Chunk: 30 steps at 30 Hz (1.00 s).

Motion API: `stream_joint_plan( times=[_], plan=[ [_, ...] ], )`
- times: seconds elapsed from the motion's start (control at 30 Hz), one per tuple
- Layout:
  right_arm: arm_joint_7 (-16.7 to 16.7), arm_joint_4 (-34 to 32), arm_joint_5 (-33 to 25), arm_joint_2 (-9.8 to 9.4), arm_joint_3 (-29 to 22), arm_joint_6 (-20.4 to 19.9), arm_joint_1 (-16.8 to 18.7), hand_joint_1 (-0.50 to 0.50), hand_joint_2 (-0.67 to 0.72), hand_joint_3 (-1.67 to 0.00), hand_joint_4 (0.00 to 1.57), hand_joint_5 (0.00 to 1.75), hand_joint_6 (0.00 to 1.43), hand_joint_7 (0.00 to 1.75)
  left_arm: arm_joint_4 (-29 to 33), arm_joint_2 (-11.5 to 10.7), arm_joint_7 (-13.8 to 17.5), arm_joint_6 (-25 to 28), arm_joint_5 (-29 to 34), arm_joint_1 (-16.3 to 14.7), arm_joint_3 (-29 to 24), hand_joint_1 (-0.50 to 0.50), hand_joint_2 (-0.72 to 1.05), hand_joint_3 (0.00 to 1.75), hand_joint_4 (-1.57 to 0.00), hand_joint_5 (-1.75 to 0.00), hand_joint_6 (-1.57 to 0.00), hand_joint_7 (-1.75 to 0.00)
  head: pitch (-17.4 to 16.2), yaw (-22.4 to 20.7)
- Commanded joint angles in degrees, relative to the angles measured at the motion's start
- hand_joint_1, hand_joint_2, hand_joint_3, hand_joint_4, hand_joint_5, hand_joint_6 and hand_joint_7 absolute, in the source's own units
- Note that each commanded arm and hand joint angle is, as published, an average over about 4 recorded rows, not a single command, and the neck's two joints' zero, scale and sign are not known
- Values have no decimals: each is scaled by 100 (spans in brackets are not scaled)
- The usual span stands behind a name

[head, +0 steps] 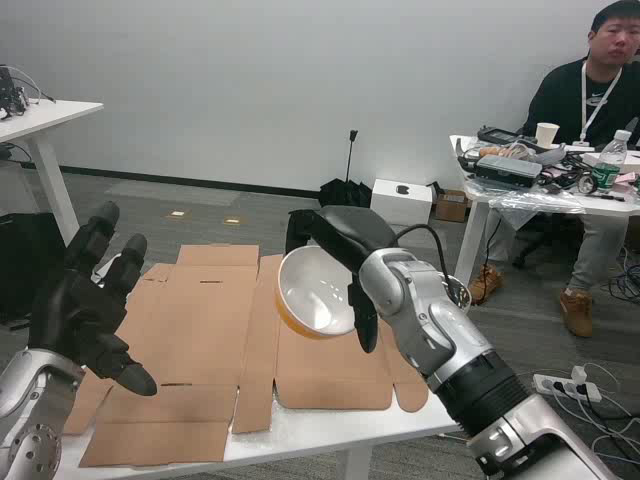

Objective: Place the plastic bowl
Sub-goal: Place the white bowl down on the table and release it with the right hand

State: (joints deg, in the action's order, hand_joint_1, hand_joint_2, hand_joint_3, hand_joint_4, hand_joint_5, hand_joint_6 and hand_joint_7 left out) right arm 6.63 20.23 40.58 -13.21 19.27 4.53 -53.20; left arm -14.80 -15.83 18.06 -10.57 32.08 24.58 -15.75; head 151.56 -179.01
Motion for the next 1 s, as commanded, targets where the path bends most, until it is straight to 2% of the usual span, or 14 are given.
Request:
stream_joint_plan(
  times=[0.03, 0.1, 0.3, 0.47, 0.6, 0.7, 0.8, 1.0],
  plan=[
    [-338, 2167, 99, 293, -64, -234, -466, -42, -54, -159, 157, 145, 140, 154, -114, 115, -22, -217, 149, -103, 25, -50, -37, 9, 0, 0, 0, 0, -327, -10],
    [-338, 2086, 99, 288, -86, -234, -446, -42, -54, -159, 157, 145, 140, 154, -120, 115, -22, -217, 149, -103, 32, -50, -37, 9, 0, 0, 0, 0, -207, 4],
    [-329, 1955, 99, 277, -116, -225, -400, -42, -54, -159, 157, 145, 140, 154, -120, 113, -22, -217, 149, -103, 46, -50, -41, 9, 0, 0, 0, 0, -198, 2],
    [-325, 1950, 99, 275, -116, -225, -393, -42, -54, -159, 157, 145, 140, 154, -107, 115, -22, -217, 149, -103, 46, -50, -37, 9, 0, 0, 0, 0, -200, -4],
    [-329, 1963, 99, 275, -116, -225, -393, -42, -54, -159, 157, 145, 140, 154, -85, 115, -22, -217, 149, -103, 46, -50, -44, 9, 0, 0, 0, 0, -195, -7],
    [-331, 2023, 99, 275, -103, -225, -395, -42, -54, -159, 157, 145, 139, 154, -78, 115, -22, -217, 149, -103, 46, -50, -37, 9, 0, 0, 0, 0, -182, 0],
    [-364, 2135, 99, 284, -51, -225, -419, -42, -54, -159, 157, 153, 140, 154, -80, 115, -22, -217, 149, -103, 50, -50, -39, 9, 0, 0, 0, 0, -170, 6],
    [-610, 2565, 301, 350, 235, -212, -525, -42, -54, -159, 157, 155, 137, 154, -102, 115, -22, -222, 149, -103, 63, -50, -37, 9, 0, 0, 0, 0, -165, -18]
  ],
)
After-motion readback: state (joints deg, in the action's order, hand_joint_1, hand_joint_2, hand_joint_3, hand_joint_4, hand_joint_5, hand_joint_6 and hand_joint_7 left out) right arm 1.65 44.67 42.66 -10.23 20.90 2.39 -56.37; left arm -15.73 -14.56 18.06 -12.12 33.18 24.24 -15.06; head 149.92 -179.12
